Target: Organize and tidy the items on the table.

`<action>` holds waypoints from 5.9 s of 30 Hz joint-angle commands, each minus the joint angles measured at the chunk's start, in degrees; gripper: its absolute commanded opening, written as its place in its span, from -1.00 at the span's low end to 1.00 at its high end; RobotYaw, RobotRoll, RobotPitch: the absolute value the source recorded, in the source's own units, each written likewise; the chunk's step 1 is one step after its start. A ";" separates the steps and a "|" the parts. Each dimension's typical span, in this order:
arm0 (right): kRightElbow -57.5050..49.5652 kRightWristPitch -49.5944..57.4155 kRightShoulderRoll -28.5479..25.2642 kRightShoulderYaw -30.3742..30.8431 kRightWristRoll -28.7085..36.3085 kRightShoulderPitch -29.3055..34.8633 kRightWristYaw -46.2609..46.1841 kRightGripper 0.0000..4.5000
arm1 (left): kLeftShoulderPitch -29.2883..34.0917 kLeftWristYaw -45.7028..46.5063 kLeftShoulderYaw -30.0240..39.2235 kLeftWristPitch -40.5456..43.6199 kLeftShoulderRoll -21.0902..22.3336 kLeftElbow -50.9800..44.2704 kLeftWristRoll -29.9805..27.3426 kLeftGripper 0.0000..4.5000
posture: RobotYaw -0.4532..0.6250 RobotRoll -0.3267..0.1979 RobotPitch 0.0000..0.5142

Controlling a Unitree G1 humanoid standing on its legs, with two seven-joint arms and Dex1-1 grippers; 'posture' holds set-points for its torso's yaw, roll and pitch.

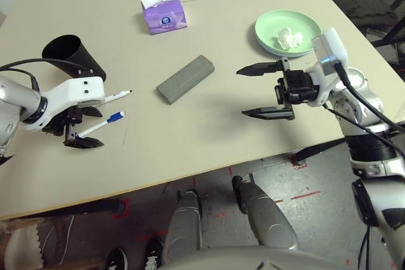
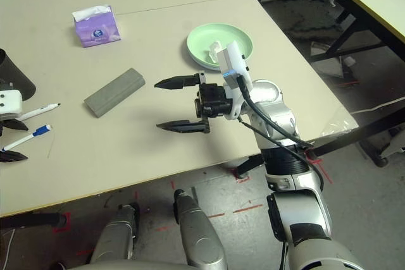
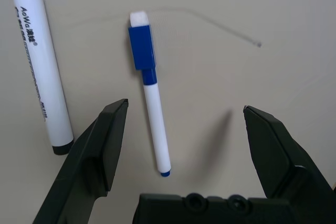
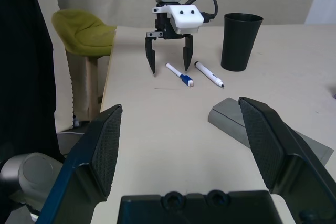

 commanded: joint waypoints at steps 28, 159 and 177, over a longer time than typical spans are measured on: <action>-2.87 1.21 -0.18 -0.52 1.59 -0.38 -0.86 1.00 | -3.08 -0.45 -3.51 -5.70 -3.54 7.09 7.74 0.99 | -0.49 0.25 0.06; -3.91 15.45 -1.84 -1.01 -2.26 0.44 -15.55 1.00 | -12.04 51.01 30.57 -9.55 -22.89 21.24 -16.55 -1.00 | -0.38 0.25 -0.04; -3.41 15.14 -1.32 -1.13 -2.50 0.07 -15.54 1.00 | -13.14 50.26 29.86 -8.34 -22.18 19.93 -17.02 0.98 | -0.39 0.25 -0.03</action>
